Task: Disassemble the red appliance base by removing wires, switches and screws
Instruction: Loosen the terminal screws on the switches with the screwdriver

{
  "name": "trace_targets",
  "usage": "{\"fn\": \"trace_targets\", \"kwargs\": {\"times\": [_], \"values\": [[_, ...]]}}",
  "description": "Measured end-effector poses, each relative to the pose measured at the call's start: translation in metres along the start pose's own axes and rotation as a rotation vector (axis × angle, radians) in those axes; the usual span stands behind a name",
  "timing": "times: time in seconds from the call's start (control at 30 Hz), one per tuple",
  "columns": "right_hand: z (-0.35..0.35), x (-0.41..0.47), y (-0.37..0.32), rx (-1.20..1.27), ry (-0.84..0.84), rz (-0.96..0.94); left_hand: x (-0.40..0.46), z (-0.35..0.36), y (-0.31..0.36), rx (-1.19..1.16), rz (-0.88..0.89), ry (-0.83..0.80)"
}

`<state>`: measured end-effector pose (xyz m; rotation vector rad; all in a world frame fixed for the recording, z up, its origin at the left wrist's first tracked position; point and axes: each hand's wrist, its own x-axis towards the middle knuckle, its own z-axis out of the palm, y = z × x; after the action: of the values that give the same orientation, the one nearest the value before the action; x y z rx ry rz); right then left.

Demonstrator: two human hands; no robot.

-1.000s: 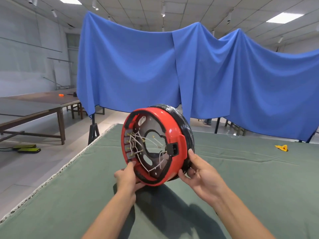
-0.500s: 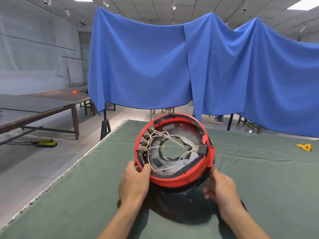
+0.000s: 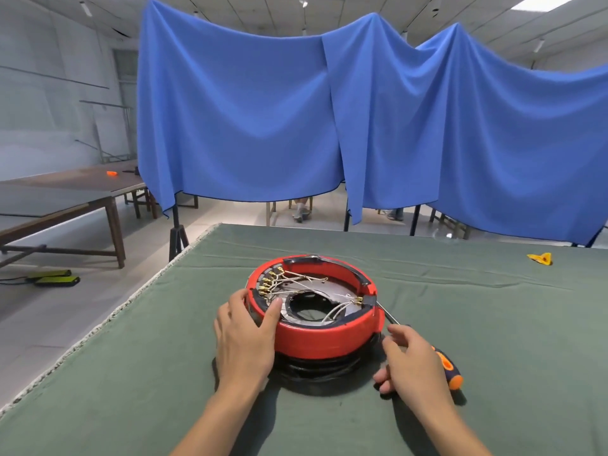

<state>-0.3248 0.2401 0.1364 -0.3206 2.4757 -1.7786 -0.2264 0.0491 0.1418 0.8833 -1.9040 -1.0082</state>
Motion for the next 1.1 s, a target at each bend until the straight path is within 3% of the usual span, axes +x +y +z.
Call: {"fn": "trace_targets", "kwargs": {"times": [0.07, 0.2, 0.43, 0.53, 0.67, 0.87, 0.97, 1.03, 1.1], "values": [[-0.007, -0.003, -0.001, -0.09, 0.137, -0.164, -0.001, 0.003, 0.002, -0.011, 0.016, -0.014], [-0.021, -0.001, -0.006, -0.524, 0.386, -0.44, -0.002, 0.002, 0.0, -0.068, -0.015, -0.045], [-0.04, 0.016, 0.012, -0.995, 0.276, -0.119, -0.002, 0.001, -0.002, -0.111, -0.043, -0.099], [-0.041, 0.021, 0.017, -0.854, 0.321, -0.096, 0.005, 0.003, 0.002, -0.174, 0.002, -0.168], [-0.051, 0.026, 0.024, -0.415, 0.439, -0.086, 0.014, 0.006, 0.016, -0.33, 0.047, -0.346], [-0.059, 0.03, 0.021, 0.151, 0.364, -0.002, 0.039, 0.003, 0.038, -0.206, 0.067, -0.844], [-0.063, 0.03, 0.013, 0.317, 0.218, 0.062, 0.044, 0.009, 0.053, 0.035, 0.22, -0.819], [-0.063, 0.029, 0.011, 0.293, 0.122, 0.068, 0.044, 0.019, 0.059, 0.215, 0.335, -0.684], [-0.062, 0.029, 0.012, 0.264, 0.043, 0.044, 0.041, 0.027, 0.06, 0.385, 0.323, -0.546]]}}
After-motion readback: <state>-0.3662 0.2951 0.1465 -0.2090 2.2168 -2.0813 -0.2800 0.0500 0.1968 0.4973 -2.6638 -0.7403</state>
